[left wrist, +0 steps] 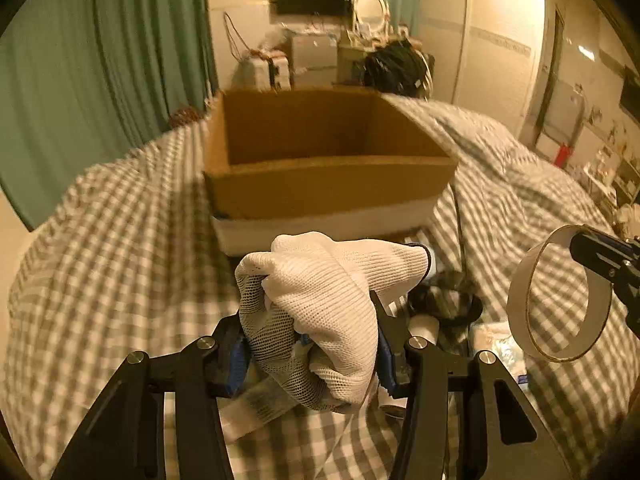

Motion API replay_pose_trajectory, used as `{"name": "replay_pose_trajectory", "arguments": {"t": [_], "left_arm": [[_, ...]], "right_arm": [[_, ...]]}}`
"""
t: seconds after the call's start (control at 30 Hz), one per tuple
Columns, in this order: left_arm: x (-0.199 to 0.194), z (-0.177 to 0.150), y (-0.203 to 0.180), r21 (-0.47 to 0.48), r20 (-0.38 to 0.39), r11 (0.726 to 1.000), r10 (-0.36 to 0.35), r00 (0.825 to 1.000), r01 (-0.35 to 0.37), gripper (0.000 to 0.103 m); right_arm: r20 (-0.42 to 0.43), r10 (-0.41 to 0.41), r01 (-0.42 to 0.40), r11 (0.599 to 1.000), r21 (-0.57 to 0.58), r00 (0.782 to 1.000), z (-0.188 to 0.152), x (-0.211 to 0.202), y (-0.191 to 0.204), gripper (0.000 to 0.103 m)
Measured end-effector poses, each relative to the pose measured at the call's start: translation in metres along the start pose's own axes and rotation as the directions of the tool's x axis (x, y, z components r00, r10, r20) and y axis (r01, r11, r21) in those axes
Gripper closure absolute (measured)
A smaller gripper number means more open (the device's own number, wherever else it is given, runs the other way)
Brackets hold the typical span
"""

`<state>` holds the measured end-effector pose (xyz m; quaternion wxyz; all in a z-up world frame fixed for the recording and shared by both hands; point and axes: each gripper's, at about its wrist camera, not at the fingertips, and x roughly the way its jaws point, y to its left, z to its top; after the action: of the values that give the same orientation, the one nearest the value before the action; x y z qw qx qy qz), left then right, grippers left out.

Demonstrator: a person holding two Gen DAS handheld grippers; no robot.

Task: Organize objects
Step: 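Grasp the white glove with the left tool while the right tool grasps the white ring, then drop the glove into the box with the left tool while the right tool drops the ring in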

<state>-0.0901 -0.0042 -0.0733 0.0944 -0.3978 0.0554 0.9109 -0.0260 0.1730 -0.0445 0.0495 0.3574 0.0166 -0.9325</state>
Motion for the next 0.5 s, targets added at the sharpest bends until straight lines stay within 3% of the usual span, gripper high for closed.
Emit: {"name": "replay_pose_trajectory", "arguments": {"t": [0.2, 0.5], "left_arm": [[-0.040, 0.022, 0.011, -0.014, 0.096, 1.000, 0.019, 0.995, -0.017, 0.052], [-0.066, 0.071, 0.019, -0.004, 0.230, 0.998, 0.059, 0.971, -0.060, 0.052]], "right_arm": [[0.057, 0.006, -0.005, 1.000, -0.027, 0.998, 0.022, -0.018, 0.006, 0.088], [0.151, -0.006, 0.022, 0.995, -0.102, 0.989, 0.076, -0.024, 0.021, 0.088]]}}
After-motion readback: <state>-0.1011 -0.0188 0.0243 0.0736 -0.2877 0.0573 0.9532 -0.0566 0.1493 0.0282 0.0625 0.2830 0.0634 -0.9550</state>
